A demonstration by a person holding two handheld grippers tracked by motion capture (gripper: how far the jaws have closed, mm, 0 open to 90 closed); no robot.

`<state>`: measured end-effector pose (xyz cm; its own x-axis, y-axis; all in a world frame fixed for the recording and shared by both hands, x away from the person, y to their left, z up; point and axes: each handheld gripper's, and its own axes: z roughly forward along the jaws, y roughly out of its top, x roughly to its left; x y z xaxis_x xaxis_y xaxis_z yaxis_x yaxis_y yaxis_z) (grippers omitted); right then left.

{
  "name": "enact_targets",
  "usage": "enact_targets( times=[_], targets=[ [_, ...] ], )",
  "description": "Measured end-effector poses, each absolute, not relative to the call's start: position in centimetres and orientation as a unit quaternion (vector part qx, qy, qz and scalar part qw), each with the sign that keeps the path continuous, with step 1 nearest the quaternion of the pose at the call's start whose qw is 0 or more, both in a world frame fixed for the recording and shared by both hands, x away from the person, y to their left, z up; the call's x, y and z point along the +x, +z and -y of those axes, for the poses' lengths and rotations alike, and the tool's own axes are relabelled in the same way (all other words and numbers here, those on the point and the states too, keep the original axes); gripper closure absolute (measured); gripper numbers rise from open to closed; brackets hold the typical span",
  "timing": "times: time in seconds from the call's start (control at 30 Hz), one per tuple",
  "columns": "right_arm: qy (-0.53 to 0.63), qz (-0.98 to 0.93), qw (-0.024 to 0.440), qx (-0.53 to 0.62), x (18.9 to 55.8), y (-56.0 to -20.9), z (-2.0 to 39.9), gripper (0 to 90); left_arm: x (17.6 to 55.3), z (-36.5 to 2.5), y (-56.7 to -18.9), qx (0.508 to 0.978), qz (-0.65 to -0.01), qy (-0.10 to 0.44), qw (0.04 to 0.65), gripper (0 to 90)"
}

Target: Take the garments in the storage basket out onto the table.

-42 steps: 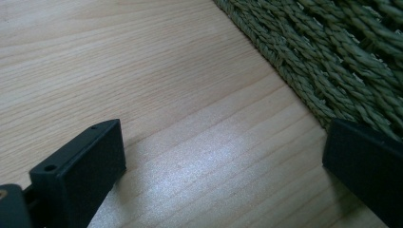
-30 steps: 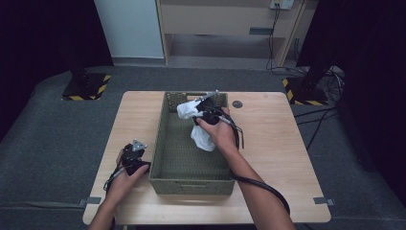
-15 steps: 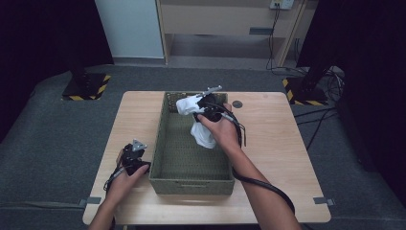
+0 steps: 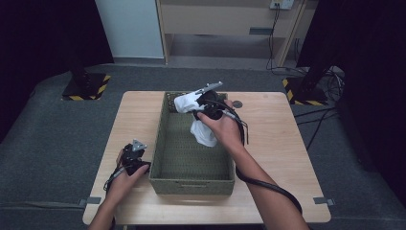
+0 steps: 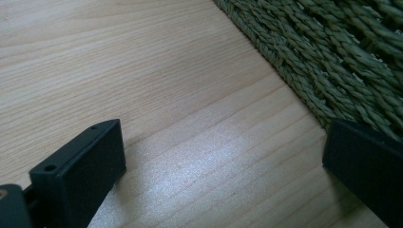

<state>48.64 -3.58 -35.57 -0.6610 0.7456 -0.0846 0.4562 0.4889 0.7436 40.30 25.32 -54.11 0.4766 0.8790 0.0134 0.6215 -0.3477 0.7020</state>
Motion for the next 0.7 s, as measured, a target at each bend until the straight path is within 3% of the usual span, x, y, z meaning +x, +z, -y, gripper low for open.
enact_targets(
  times=[0.7],
  targets=[
    [0.37,-0.829,0.203,0.366,47.9,-33.8,5.8,51.8,40.3,-25.3,-54.1,0.795,-0.472,0.2,0.324,0.0]
  ],
)
